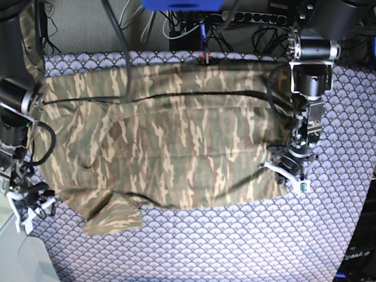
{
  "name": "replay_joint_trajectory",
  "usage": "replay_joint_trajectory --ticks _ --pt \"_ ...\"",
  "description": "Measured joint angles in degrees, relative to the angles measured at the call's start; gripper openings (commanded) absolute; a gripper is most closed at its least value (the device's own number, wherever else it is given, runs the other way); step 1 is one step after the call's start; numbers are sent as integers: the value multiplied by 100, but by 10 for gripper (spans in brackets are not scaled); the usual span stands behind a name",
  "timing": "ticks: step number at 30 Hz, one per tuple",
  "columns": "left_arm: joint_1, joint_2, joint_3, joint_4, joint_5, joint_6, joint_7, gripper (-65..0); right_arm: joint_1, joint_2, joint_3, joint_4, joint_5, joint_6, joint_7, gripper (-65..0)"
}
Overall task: Fold the T-shirt properly
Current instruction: 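Grasp the hem corners of the shirt with both grippers, then lift the hem with both grippers and fold it toward the collar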
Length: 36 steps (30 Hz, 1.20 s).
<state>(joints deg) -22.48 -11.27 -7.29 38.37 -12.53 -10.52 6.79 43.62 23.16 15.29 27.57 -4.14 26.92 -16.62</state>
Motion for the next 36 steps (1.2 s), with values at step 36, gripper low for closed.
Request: replay_joint_trajectory --ticks 36 --pt "262 -109 0 63 -44 -109 -275 -642 -584 4 -28 -1001 -2 -275 1025 -302"
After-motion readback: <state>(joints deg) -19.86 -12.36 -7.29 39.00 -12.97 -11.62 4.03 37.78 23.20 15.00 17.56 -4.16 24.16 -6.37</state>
